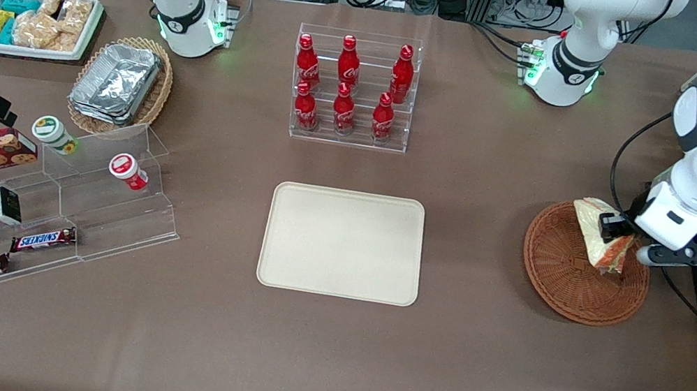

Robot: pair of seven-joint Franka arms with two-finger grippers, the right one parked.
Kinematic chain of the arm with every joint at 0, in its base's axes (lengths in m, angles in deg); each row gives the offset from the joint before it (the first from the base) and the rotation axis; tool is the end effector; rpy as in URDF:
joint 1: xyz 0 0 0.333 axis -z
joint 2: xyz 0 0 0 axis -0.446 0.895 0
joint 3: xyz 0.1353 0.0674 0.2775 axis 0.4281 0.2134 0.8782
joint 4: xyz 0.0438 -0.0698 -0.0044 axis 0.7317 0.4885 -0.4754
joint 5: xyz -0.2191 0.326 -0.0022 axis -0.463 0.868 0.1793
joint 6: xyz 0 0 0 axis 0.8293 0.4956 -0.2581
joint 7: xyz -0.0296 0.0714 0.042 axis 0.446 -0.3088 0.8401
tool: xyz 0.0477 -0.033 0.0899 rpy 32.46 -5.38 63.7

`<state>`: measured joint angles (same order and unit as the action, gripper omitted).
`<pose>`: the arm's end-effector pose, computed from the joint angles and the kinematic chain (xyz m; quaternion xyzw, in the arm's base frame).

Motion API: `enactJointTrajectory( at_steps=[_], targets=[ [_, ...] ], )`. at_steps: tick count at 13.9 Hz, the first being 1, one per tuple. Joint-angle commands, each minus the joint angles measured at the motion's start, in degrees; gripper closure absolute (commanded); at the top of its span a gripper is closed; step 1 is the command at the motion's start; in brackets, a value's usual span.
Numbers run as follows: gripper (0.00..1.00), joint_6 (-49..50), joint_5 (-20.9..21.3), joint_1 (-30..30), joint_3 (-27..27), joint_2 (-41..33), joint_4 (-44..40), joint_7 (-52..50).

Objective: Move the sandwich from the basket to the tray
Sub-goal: 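Lift the sandwich out of the basket with the left gripper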

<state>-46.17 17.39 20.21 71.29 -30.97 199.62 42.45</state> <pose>0.5399 -0.0549 0.4564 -0.9993 -0.0128 -0.0190 0.0312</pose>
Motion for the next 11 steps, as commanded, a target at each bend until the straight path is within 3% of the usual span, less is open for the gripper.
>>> enactJointTrajectory(
  at_steps=[1,5,11],
  targets=[
    [0.78,2.9,4.0,-0.1,-4.1,2.0,-3.2,4.3],
    [0.78,5.6,5.2,-0.1,-10.0,4.5,-8.3,3.8],
    [0.78,6.3,5.9,0.0,-18.8,13.1,-16.5,-11.7]
  ],
)
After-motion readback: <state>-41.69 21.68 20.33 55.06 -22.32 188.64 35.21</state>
